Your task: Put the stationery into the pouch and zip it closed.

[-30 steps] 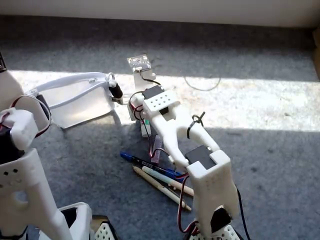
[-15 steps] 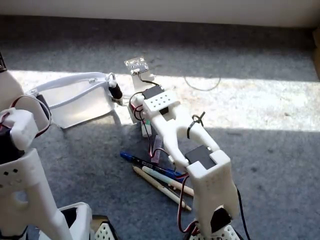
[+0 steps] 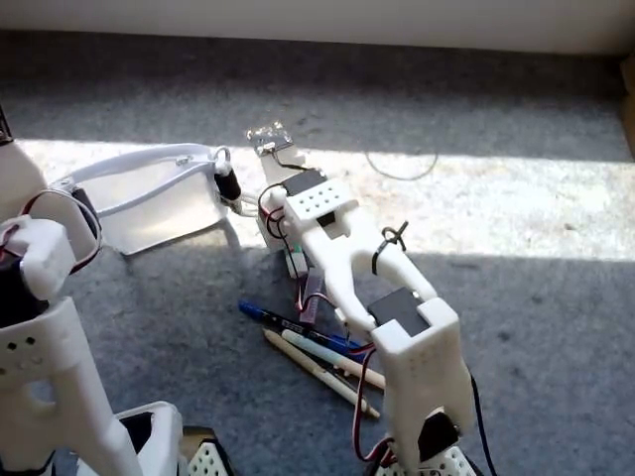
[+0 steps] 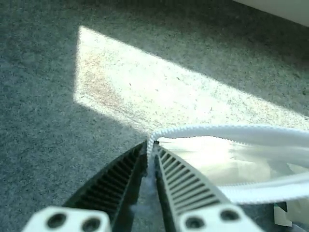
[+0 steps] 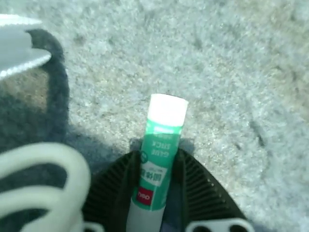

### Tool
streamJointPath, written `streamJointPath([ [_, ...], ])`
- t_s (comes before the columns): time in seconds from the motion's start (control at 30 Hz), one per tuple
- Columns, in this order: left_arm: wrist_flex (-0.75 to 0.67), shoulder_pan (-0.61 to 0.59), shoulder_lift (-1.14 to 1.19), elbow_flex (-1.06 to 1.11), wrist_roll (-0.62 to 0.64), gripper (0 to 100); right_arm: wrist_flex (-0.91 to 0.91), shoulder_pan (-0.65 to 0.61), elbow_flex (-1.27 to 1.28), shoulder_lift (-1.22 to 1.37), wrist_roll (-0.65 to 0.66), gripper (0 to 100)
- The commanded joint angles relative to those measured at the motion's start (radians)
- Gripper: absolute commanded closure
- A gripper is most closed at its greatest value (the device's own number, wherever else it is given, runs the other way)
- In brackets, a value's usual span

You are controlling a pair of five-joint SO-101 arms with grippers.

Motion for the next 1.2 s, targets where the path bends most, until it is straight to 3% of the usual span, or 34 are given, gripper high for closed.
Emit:
streamJointPath([
  [0.0,-0.002,-0.012,0.025,0.045,0.009,99,0.065,0.031,-0.053,-0.027,0.012,94.7],
  [0.33,-0.002,0.019,0.024,0.039,0.011,99,0.147,0.090,-0.142,-0.031,0.008,99.3],
  [0.93,0.002,0.240,0.018,-0.001,0.011,99,0.166,0.189,-0.142,-0.194,0.006,99.3],
  [1.17,-0.002,0.349,-0.151,0.012,0.009,99,0.165,0.229,-0.139,-0.193,0.006,99.3],
])
